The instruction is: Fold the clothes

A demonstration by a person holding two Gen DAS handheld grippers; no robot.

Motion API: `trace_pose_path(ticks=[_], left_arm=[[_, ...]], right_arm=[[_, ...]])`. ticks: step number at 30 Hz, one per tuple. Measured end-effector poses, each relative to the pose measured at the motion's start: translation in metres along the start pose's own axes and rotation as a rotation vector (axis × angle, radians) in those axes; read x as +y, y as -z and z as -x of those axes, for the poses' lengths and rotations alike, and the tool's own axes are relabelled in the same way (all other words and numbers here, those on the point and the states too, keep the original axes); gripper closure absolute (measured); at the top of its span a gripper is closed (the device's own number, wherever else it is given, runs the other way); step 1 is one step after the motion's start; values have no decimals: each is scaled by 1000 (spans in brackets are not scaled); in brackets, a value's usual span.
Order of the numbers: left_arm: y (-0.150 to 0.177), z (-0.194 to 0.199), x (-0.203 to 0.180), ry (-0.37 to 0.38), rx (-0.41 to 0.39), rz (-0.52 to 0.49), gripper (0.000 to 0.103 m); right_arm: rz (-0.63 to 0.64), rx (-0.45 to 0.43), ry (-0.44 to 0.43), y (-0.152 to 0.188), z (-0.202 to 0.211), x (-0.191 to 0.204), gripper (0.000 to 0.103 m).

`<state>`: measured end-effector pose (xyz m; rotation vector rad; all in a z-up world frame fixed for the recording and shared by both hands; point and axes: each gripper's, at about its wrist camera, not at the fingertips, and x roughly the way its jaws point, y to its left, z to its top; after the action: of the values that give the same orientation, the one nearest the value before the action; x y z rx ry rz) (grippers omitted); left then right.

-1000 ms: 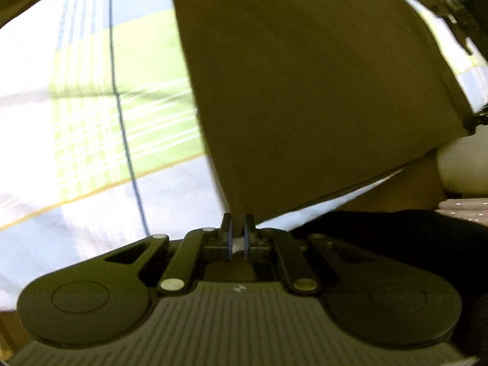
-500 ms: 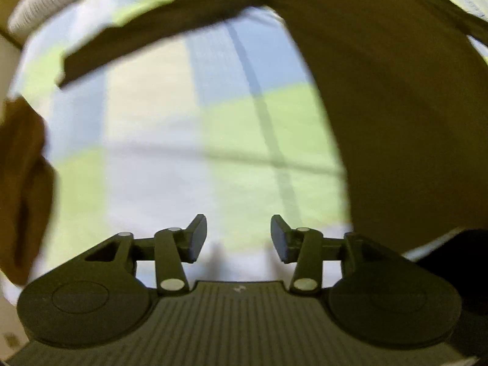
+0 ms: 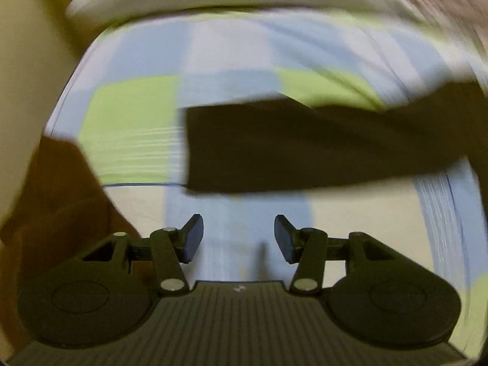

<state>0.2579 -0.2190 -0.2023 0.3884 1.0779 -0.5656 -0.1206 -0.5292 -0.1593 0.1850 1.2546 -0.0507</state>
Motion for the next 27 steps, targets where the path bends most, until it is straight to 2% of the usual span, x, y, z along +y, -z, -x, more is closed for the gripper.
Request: trace_pose_path(ticks=[4,7,9,10,12,16,18,22,27], left_arm=[[-11,-27,50,91,6,292,60],[-9,-42,61,140,9,389,64],[-11,-47,64,141,-10,415,77],[-12,-49,66,138,-20,425,99],[-13,-42,68,135,-59,444,100],[-24,3,49,112,-198,353,100],[-33,32,20,113,-266,239,100],[-49,78,-72,170,-362,53,100],[-67,135,-188,239,-476,-177,100]], right_arm=[[97,3,-24,-21,-27,41,42],[138,7,-28,-39,-40,68,42],[140,9,-22,-41,-42,71,42],[140,10,-16,-43,-45,67,42],[125,14,1,-48,-47,57,42],[42,15,23,-48,-40,38,42],[3,3,32,-44,-34,25,42],[-58,-19,51,-27,-28,-1,42],[-138,-60,29,6,-4,-46,42]])
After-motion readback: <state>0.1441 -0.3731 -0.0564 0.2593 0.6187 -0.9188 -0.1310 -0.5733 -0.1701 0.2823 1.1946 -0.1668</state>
